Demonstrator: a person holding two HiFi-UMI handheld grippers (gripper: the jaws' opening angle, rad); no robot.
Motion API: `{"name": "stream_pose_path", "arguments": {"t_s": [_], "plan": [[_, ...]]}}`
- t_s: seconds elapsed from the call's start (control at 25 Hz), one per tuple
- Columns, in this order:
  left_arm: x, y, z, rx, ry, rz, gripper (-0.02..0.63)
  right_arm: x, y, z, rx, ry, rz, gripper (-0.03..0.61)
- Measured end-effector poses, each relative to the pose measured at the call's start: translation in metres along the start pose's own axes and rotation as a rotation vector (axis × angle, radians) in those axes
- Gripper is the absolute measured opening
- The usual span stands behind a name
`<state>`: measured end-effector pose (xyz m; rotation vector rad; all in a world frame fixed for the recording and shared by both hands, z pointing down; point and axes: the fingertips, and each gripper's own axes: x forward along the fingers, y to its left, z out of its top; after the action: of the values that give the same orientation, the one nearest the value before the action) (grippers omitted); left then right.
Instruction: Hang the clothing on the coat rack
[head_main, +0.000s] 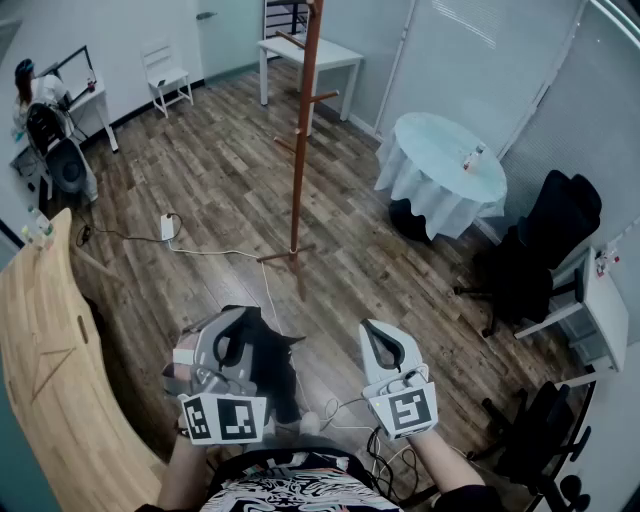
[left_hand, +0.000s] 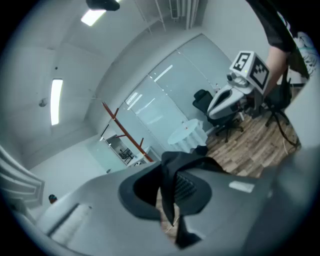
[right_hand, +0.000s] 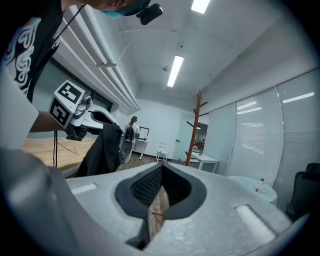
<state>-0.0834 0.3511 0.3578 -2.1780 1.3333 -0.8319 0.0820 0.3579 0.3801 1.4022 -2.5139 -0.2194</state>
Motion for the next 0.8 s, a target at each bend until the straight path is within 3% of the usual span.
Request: {"name": "stream_pose_path", "arguments": {"t_s": [0.12,0.32,0.56,0.8], "plan": [[-0.019,-0.02,-0.006,-0.101,0.007,-0.009,0.006,-0.016,0.01,-0.009,0.042,0.02,0.014,-0.003],[-0.038,-0.041,-0.003,-0.184,0.008,-0.001,0.006,-0.035,0.012,-0.018,0.117,0.011,0.047,-0.003],[-0.033,-0.057,0.001,-0.177,0.019,0.01,0.006,-0.05,-0.016,-0.026,0.18,-0.014,0.006,-0.003],[-0.011,-0.062,0.011,-0.239,-0.013,0.023,0.006,-0.059,-0.031,-0.039,0.178,-0.017,0.01,-0.003]]}}
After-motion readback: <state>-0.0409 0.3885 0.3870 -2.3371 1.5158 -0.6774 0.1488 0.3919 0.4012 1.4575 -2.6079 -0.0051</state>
